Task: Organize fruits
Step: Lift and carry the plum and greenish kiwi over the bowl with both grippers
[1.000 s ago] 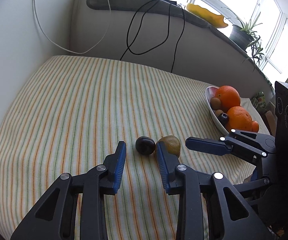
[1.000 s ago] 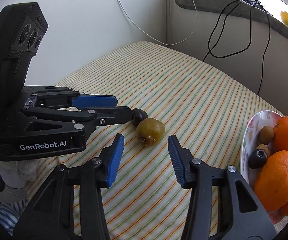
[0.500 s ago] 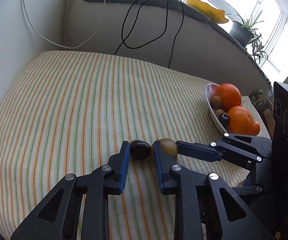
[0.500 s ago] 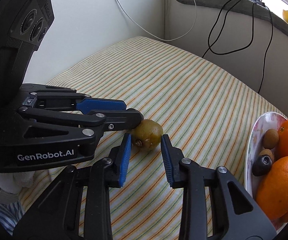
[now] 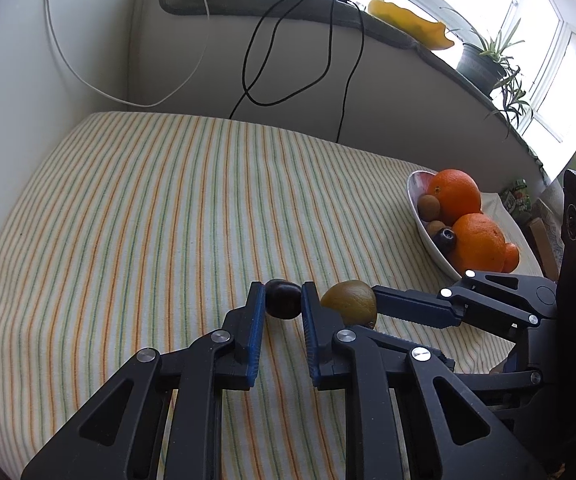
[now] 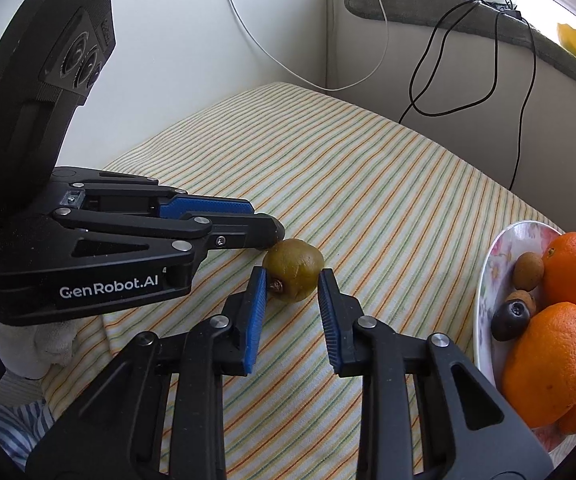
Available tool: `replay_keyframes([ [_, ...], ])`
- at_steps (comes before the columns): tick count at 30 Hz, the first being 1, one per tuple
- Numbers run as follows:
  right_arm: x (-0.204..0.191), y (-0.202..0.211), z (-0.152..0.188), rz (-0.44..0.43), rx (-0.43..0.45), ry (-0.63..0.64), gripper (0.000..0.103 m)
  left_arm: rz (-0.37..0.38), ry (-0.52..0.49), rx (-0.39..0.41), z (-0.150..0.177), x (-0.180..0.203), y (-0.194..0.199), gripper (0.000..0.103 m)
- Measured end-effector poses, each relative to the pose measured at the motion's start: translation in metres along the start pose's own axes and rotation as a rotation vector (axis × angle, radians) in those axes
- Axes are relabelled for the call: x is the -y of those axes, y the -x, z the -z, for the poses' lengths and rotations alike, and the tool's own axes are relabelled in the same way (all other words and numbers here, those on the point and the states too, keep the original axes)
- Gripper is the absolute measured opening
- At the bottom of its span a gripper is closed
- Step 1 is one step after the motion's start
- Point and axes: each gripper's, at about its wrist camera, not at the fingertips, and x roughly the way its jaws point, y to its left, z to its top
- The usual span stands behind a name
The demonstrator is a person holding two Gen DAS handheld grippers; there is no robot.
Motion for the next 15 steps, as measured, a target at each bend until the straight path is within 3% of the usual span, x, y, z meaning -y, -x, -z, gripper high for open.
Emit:
replay_keyframes([
  [15,0.039,0.073,0.028,0.053,0.109,-0.083,0.027,0.069,-0.047,0.049,-0.021,0.045,-0.001,0.017],
])
